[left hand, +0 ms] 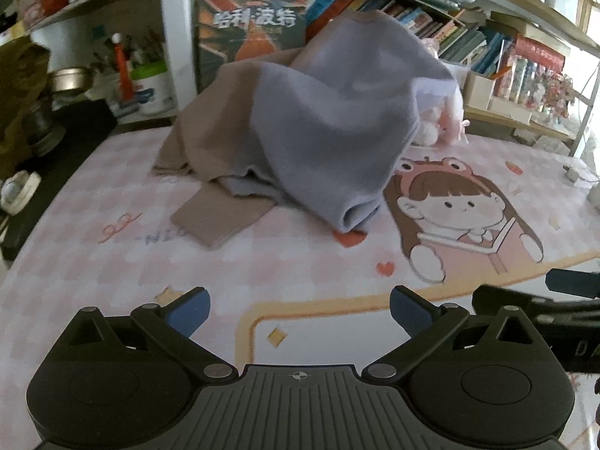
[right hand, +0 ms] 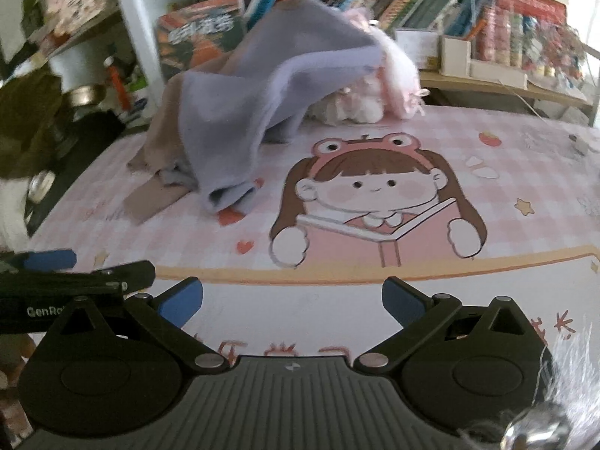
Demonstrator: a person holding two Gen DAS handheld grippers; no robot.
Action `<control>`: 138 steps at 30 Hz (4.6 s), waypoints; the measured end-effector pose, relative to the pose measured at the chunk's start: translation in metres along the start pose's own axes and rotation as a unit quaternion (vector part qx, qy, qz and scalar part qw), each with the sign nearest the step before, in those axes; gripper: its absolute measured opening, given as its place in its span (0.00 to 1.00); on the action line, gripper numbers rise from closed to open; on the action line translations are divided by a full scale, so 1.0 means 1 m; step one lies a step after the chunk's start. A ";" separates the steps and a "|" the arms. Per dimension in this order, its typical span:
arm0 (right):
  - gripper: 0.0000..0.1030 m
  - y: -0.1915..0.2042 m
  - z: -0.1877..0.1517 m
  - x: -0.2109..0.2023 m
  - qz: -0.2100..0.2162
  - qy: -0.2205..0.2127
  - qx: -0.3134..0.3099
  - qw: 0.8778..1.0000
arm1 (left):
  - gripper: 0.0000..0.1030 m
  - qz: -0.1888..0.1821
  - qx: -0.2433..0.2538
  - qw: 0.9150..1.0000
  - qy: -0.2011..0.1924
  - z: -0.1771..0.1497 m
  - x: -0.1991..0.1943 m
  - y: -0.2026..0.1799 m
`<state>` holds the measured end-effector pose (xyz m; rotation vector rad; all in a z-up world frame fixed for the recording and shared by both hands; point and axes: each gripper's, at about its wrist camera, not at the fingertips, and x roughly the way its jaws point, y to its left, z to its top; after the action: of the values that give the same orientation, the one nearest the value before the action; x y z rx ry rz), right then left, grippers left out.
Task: Fold clothes
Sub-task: 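Grasp the lavender sweater edge with the left gripper while the right gripper grasps another edge, then lift and shake the sweater with both grippers, then lay it flat on the bed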
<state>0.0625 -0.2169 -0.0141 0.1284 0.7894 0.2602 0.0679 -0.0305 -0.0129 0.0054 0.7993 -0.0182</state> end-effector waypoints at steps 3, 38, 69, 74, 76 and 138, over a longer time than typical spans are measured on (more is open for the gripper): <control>1.00 -0.012 0.010 0.003 -0.004 -0.009 0.017 1.000 | 1.00 -0.002 0.015 1.000 -0.011 0.013 0.010 -0.011; 0.92 -0.106 0.034 0.020 0.297 0.050 0.355 0.885 | 0.16 0.036 0.092 0.992 -0.078 0.027 -0.032 -0.047; 0.10 -0.050 0.248 -0.187 0.481 -0.270 0.074 0.831 | 0.16 -0.339 -0.085 0.869 -0.349 0.083 -0.242 -0.014; 0.10 -0.011 0.237 -0.111 0.429 -0.158 0.058 0.887 | 0.17 -0.277 -0.147 0.927 -0.204 0.049 -0.154 0.027; 0.10 0.003 0.210 -0.059 0.370 -0.088 0.059 0.923 | 0.17 -0.226 -0.151 0.954 -0.125 0.025 -0.105 0.038; 0.08 -0.045 -0.017 0.026 0.040 0.068 -0.072 0.994 | 0.11 0.032 0.148 0.988 -0.033 0.036 0.039 -0.022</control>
<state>0.0758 -0.2528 -0.0533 0.0058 0.8995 0.4042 0.1207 -0.0535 -0.0157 0.3102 0.7238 -0.0766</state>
